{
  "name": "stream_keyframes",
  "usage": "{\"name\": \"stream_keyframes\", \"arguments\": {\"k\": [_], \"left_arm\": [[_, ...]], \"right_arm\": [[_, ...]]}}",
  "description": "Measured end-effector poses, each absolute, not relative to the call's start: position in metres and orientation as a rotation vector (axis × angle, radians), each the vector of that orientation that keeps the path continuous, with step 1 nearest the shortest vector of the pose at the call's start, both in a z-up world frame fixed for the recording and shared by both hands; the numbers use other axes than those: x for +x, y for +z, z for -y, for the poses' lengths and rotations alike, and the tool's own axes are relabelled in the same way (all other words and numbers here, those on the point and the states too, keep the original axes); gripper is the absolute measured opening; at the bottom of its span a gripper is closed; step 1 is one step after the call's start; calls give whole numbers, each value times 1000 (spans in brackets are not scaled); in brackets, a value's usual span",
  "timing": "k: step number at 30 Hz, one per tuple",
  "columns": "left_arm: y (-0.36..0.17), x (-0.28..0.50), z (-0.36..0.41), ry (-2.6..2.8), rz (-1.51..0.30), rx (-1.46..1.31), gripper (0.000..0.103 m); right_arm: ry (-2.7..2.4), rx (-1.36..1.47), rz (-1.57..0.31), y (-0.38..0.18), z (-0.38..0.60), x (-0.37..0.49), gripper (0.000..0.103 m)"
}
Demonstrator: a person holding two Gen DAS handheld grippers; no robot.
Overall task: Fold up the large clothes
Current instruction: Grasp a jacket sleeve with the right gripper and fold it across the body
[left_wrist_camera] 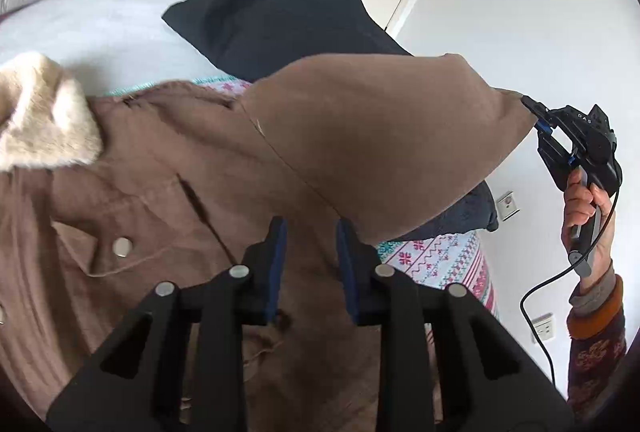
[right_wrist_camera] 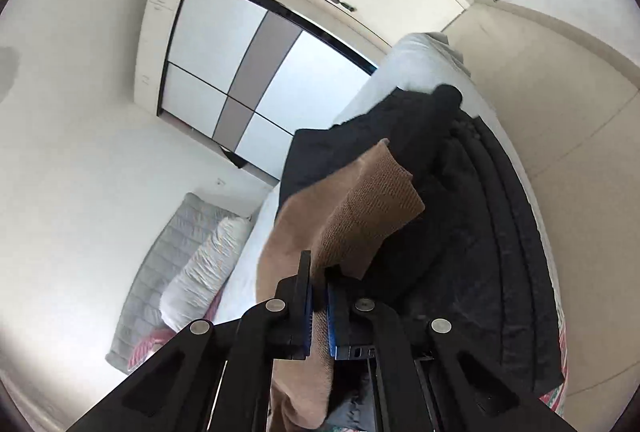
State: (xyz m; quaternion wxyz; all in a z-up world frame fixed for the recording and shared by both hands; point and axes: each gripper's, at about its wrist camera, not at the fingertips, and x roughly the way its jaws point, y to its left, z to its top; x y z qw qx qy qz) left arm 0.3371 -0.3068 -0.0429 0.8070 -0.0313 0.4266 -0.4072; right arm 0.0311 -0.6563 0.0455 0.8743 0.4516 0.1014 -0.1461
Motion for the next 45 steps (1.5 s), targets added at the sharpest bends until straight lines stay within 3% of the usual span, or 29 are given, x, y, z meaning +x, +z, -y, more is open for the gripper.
{"name": "stream_keyframes", "arguments": {"k": [3, 7, 10, 12, 18, 23, 27, 33, 35, 37, 40, 45], "left_arm": [[-101, 340, 330, -889, -1098, -96, 20], [-97, 333, 322, -898, -1072, -125, 21], [-80, 323, 311, -874, -1085, -90, 41], [-63, 314, 297, -865, -1055, -61, 63], [-5, 296, 222, -838, -940, -81, 79], [21, 299, 133, -781, -840, -218, 82], [9, 322, 73, -728, -805, -348, 82], [-40, 345, -7, -628, -777, -634, 82], [-55, 347, -27, -610, -765, -720, 82], [-65, 352, -32, -613, -774, -764, 82], [-68, 356, -24, -594, -800, -725, 82], [-72, 362, 18, -438, -896, -413, 82]], "right_arm": [[-269, 924, -192, 58, 654, 34, 5], [-220, 846, -219, 78, 632, 49, 5], [-165, 803, -210, 101, 611, 57, 5], [-134, 764, -210, 120, 593, 67, 5], [22, 601, -253, 170, 510, 110, 5], [192, 426, -345, 189, 412, 166, 5], [355, 312, -502, 170, 330, 219, 6], [587, 193, -841, 107, 241, 266, 26], [569, 148, -834, 100, 240, 263, 39], [499, 142, -795, 94, 255, 263, 65], [334, 244, -777, 79, 291, 279, 68], [-49, 433, -783, 36, 392, 324, 68]]}}
